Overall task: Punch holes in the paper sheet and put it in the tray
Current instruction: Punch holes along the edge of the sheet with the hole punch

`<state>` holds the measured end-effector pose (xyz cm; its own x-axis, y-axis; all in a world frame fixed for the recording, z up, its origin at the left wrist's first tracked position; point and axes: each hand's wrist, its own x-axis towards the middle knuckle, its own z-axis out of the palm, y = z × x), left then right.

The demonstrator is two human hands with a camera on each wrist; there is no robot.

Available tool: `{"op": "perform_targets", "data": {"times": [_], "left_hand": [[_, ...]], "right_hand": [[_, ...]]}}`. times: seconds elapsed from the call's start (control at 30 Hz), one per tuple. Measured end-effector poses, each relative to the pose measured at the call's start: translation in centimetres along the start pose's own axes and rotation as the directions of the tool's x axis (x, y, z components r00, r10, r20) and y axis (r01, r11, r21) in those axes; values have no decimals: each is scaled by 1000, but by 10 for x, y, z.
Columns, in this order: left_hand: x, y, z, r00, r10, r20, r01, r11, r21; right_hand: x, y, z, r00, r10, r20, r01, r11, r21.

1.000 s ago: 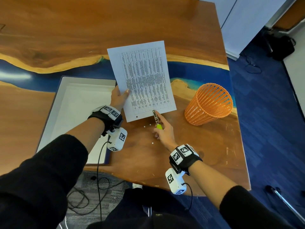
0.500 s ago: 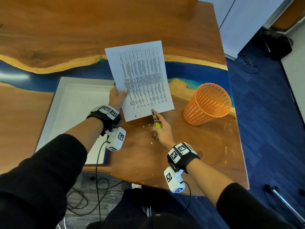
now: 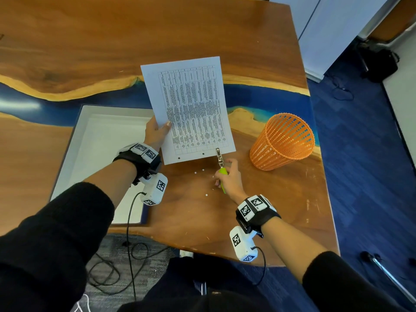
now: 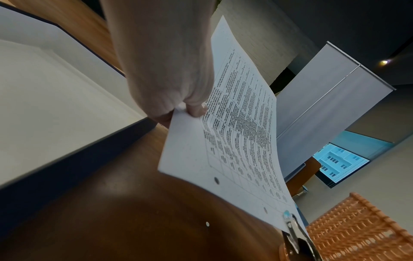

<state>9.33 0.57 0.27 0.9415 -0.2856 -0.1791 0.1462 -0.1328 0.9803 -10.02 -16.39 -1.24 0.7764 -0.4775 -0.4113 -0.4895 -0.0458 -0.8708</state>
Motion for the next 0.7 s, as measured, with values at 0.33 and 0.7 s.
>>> {"op": "perform_targets", "data": {"times": [0.33, 0.7], "left_hand": [[-2, 5, -5, 1000, 5, 13, -5, 1000, -2], [-4, 6, -2, 999, 5, 42, -4, 1000, -16]], "right_hand": [[4, -1, -18, 998, 61, 9, -61, 998, -3], [3, -5, -17, 993, 102, 52, -102, 995, -8]]}}
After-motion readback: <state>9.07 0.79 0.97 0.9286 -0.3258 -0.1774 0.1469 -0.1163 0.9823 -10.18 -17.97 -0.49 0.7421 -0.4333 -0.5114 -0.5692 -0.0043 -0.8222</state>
